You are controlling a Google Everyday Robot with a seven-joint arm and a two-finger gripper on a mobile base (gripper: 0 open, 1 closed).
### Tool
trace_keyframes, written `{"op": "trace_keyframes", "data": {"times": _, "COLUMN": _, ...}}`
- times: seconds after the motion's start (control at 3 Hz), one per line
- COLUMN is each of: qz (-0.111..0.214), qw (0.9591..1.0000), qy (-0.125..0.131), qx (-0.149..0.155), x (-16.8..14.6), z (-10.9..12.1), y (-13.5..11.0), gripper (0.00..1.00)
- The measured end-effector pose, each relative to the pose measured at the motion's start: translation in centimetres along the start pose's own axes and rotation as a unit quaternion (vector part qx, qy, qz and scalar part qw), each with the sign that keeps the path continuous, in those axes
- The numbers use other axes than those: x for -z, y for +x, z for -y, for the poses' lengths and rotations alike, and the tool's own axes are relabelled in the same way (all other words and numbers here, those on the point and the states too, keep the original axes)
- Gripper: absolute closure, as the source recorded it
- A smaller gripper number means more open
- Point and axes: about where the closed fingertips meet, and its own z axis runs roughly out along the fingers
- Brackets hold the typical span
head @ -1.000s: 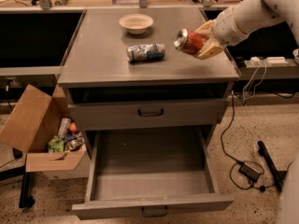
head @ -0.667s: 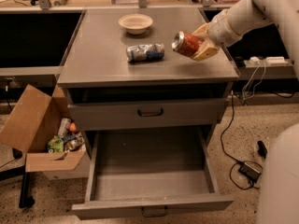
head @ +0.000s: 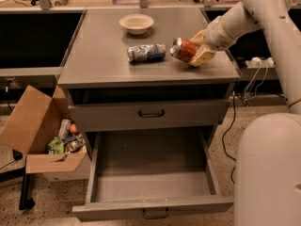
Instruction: Pick coke can from middle drawer and place on counter
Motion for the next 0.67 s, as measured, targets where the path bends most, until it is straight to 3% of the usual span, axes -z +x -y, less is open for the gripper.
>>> {"op": "trace_keyframes", "data": {"times": 0.33, "qz": 0.0, "qw": 1.0, "qy": -0.005, "qx": -0.007, "x": -0.46, "z": 0.16, "y": 0.55, "gripper": 0.37}}
{"op": "trace_keyframes", "data": {"times": 0.67, "qz": -0.001, "qw": 0.9999, "qy": -0.01, "qx": -0.011, "x": -0.85, "z": 0.33, "y": 0.99, "gripper": 0.06}}
